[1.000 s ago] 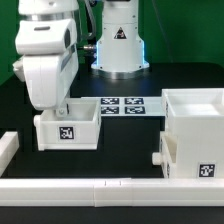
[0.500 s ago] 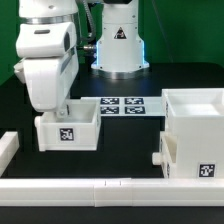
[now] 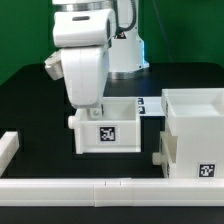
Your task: Assemble drawer
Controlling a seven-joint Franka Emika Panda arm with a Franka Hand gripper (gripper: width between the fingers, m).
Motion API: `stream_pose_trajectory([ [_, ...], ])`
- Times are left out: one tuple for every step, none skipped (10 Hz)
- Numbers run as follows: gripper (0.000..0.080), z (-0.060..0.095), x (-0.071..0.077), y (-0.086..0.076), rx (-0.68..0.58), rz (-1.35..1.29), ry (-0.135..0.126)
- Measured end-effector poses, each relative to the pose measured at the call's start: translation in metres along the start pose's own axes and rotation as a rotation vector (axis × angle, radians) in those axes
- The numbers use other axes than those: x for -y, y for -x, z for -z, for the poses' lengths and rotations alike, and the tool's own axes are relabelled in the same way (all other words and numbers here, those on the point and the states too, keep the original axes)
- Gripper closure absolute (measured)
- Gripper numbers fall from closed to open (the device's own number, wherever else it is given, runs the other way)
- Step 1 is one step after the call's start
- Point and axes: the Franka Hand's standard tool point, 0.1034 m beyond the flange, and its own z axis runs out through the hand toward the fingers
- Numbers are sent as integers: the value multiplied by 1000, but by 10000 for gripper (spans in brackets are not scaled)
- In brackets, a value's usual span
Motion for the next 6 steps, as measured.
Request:
stream_pose_trajectory([
  [761,-1,1,1,0,-2,-2],
  [761,-1,1,2,0,-3,-3],
  [761,-1,1,2,0,-3,-3],
  [761,-3,1,-2,4,-31,2],
  [761,-8,2,-15,8,-39,6],
  [761,-11,3,-26,7,-43,1],
])
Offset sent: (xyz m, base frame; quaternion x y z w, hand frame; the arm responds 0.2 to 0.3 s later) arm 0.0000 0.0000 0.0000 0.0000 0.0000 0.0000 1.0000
